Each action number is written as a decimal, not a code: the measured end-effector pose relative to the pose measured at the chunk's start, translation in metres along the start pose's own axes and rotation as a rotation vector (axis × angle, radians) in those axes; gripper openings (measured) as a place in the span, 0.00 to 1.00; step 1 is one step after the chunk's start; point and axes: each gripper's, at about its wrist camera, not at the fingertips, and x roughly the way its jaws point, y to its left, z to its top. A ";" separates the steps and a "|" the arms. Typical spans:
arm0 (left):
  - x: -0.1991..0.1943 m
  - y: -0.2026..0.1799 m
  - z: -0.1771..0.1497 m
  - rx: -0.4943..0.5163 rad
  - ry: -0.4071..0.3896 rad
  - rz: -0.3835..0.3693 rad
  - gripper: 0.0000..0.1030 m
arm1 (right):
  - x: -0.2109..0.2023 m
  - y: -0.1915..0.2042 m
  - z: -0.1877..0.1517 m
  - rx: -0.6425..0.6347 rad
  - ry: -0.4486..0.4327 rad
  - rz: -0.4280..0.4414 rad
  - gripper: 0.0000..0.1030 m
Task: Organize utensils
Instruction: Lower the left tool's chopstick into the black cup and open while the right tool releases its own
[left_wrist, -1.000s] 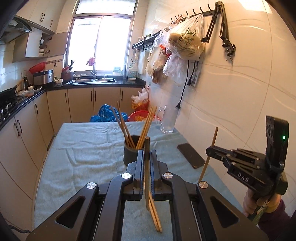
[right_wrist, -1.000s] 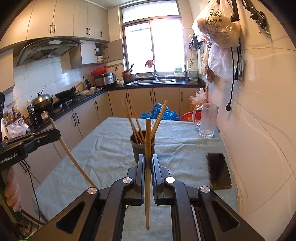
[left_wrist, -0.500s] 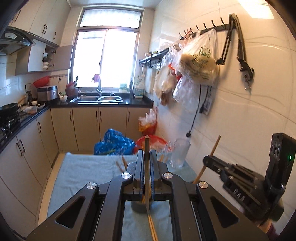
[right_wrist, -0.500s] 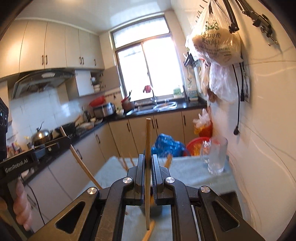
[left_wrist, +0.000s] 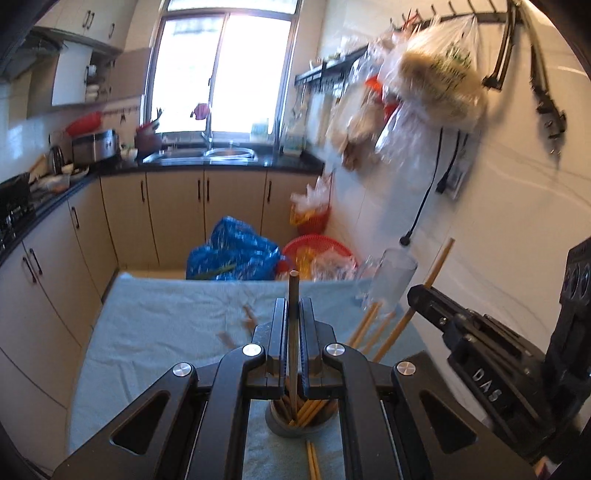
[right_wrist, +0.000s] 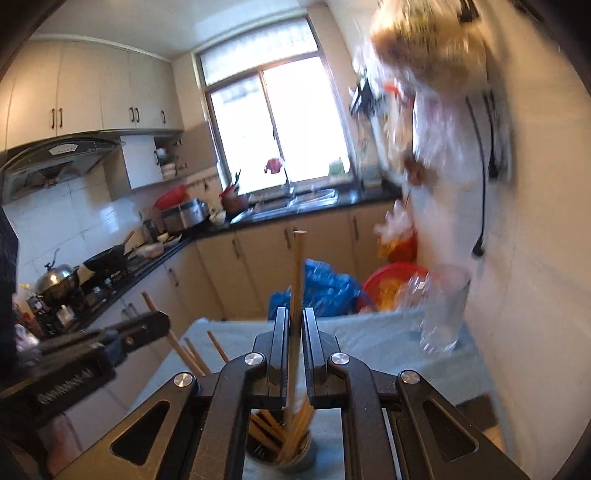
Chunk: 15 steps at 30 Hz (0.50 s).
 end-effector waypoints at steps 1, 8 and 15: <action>0.005 0.000 -0.002 0.003 0.009 0.002 0.05 | 0.004 -0.002 -0.002 0.000 0.008 -0.006 0.08; 0.020 0.004 -0.012 0.013 0.032 0.014 0.05 | 0.025 -0.014 -0.010 0.021 0.053 0.003 0.08; 0.005 0.011 -0.019 -0.008 0.017 0.007 0.34 | 0.039 -0.014 -0.021 0.036 0.109 0.029 0.29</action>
